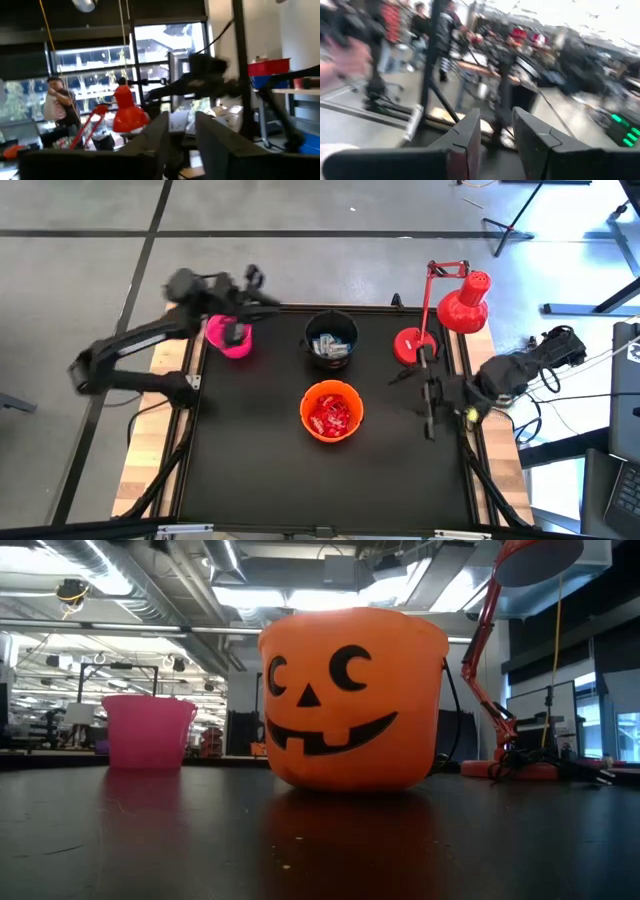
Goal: Sort candy
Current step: Return to Home Position
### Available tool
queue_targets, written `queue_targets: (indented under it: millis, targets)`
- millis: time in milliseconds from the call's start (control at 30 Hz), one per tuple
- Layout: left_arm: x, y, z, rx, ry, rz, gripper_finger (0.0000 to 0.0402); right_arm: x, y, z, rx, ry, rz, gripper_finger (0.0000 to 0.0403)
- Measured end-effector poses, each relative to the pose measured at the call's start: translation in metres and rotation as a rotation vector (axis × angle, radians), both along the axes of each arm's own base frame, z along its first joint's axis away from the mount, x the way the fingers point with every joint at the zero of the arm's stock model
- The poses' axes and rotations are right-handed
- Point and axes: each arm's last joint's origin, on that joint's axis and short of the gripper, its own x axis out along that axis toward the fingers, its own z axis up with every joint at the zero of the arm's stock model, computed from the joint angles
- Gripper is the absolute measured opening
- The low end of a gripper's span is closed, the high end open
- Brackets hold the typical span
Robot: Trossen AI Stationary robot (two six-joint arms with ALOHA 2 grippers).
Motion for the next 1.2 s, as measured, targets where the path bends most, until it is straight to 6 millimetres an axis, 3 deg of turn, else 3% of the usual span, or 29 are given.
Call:
queue_targets:
  millis: [133,267,400,600,700,867,1000,1200]
  targets:
    - [-0.050,-0.036,0.021,-0.032,0.059,0.000,0.0018,-0.003,-0.016,-0.016,-0.002,0.035,-0.070,0.0111]
    - [-0.105,-0.074,0.029,0.050,0.064,0.070,0.0004,-0.023,-0.027,-0.027,0.014,0.014,-0.080,0.0111]
    - [-0.151,-0.101,0.023,0.070,0.070,0.235,0.0001,-0.047,-0.040,-0.038,0.046,-0.041,-0.114,0.0111]
    - [-0.185,-0.122,0.001,-0.004,0.168,0.354,0.0000,-0.074,-0.059,-0.069,0.115,-0.120,-0.177,0.0111]
    - [-0.193,-0.126,-0.012,-0.031,0.163,0.364,0.0000,-0.080,-0.063,-0.090,0.157,-0.135,-0.183,0.0110]
    - [-0.198,-0.124,-0.040,-0.158,0.110,0.529,0.0000,-0.086,-0.068,-0.119,0.175,-0.166,-0.199,0.0110]
    - [-0.187,-0.115,-0.070,-0.219,0.135,0.528,0.0000,-0.091,-0.071,-0.135,0.161,-0.190,-0.216,0.0110]
    - [-0.165,-0.103,-0.099,-0.256,0.046,0.396,0.0000,-0.090,-0.074,-0.155,0.132,-0.187,-0.233,0.0096]
